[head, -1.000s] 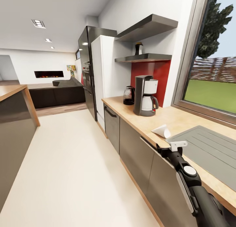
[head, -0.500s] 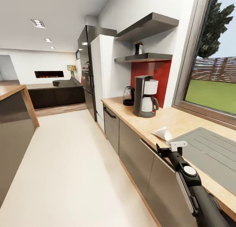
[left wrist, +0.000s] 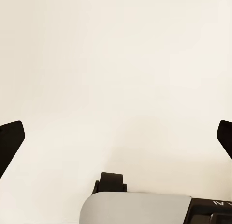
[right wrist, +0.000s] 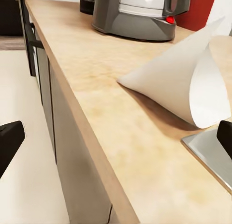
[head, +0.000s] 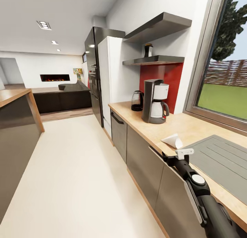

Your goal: Set up a coffee station on the kitchen countertop: keep the coffee maker on the countertop, move the bottle of coffee from the kitchen shelf to the counter next to the coffee maker, place a paper coffee filter on top of the coffee maker, put the saucer next to the coffee maker with the coffee cup on the saucer, and place the electric kettle next to the coffee maker.

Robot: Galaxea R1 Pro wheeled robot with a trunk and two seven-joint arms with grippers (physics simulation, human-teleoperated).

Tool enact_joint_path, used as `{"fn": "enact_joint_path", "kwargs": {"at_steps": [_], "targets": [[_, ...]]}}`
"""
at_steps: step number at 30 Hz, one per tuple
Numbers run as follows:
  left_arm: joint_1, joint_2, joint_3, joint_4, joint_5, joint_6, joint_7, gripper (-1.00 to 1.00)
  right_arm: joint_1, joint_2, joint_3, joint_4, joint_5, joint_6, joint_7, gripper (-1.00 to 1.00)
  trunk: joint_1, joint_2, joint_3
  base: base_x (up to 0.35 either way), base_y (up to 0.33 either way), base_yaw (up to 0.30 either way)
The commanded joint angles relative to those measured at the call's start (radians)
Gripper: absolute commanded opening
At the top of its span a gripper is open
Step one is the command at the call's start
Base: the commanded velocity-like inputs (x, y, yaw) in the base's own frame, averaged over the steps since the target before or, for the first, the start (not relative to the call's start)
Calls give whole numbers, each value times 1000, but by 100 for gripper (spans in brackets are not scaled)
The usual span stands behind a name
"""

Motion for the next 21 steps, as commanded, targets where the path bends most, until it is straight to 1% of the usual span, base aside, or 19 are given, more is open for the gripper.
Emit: {"fn": "enact_joint_path", "kwargs": {"at_steps": [1,7,13,17,21], "targets": [[0,0,1,-1,1,-1,0,100,0,0,-2,-2,7,5,13,100,0,-1,-1,0,0,0],[0,0,1,-1,1,-1,0,100,0,0,-2,-2,7,5,46,100,0,-1,-1,0,0,0],[0,0,1,-1,1,-1,0,100,0,0,-2,-2,7,5,46,100,0,-1,-1,0,0,0],[1,3,-1,-1,3,-4,0,100,0,1,1,-10,6,7,24,100,0,-1,-1,17,-8,0],[1,5,-2,-1,4,-5,0,100,-1,1,2,-15,5,7,1,100,0,-1,-1,111,-87,0]]}}
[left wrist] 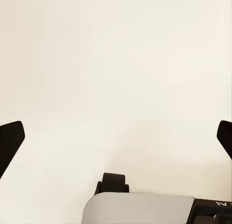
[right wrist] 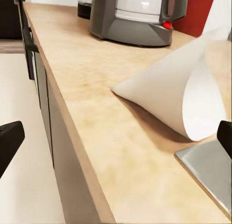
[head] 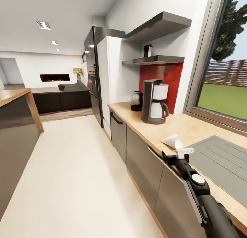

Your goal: Set up a coffee station on the kitchen countertop: keep the coffee maker on the countertop, move the bottle of coffee from the kitchen shelf to the counter next to the coffee maker, place a paper coffee filter on top of the coffee maker, put the saucer next to the coffee maker with the coffee cup on the saucer, and place the electric kettle next to the coffee maker.

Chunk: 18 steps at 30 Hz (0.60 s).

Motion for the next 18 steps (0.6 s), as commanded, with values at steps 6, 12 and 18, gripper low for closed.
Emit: {"fn": "enact_joint_path", "kwargs": {"at_steps": [6,12,18], "targets": [[0,0,1,-1,1,-2,0,100,0,0,-1,-2,7,5,-31,100,0,0,-1,72,-51,0],[0,1,1,-1,1,-1,0,100,-1,0,-1,-3,7,5,-32,100,0,0,-1,96,-68,0],[0,0,1,-1,1,-1,0,100,0,0,0,-3,7,5,-31,100,0,0,-1,125,-7,0]]}}
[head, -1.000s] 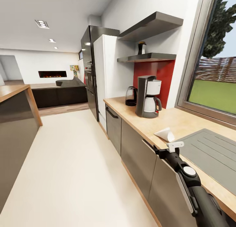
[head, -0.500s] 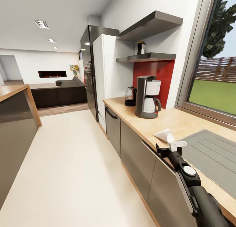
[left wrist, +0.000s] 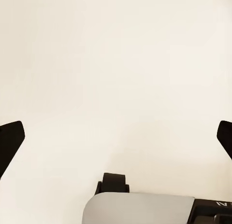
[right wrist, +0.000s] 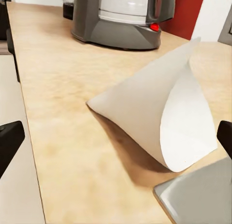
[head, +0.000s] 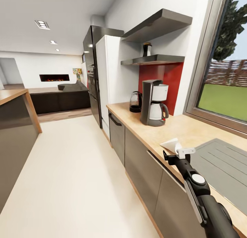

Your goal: Set up a coffee station on the kitchen countertop: keep the coffee maker on the countertop, move the bottle of coffee from the kitchen shelf to the counter next to the coffee maker, place a paper coffee filter on top of the coffee maker, put the saucer next to the coffee maker with the coffee cup on the saucer, and place the electric kettle next to the coffee maker.

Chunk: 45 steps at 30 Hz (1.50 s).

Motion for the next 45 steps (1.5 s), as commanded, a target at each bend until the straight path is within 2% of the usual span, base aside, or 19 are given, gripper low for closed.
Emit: {"fn": "enact_joint_path", "kwargs": {"at_steps": [1,23,45], "targets": [[0,0,1,-1,1,-2,0,100,-1,0,-1,-2,7,6,4,100,0,0,-1,41,-1,0],[0,0,1,-1,1,-2,0,100,0,1,-2,1,1,5,5,100,0,0,-1,89,0,0],[0,0,1,-1,1,-2,0,100,-1,2,1,29,1,5,2,100,0,0,-1,14,0,0]]}}
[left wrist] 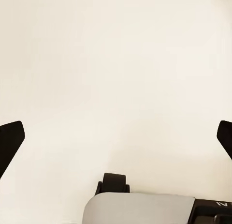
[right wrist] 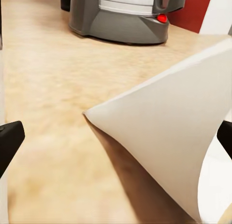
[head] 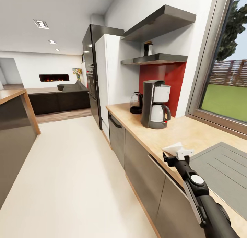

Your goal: Set up a coffee station on the kitchen countertop: keep the coffee maker on the countertop, move the bottle of coffee from the kitchen shelf to the counter next to the coffee maker, place a paper coffee filter on top of the coffee maker, put the saucer next to the coffee maker with the coffee cup on the saucer, and place the electric kettle next to the coffee maker.

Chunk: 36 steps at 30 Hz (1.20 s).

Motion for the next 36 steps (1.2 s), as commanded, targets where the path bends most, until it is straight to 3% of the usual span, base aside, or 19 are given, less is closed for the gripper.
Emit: {"fn": "enact_joint_path", "kwargs": {"at_steps": [1,30,36], "targets": [[0,0,1,-1,1,-1,0,100,-1,0,-1,0,6,6,4,100,0,-1,-1,0,0,0],[0,0,1,-1,1,-1,0,100,0,0,-1,2,-9,4,4,100,0,-1,-1,0,0,0],[0,-1,1,-1,1,0,0,100,0,0,-1,2,-9,4,4,100,15,-29,-13,0,0,0]]}}
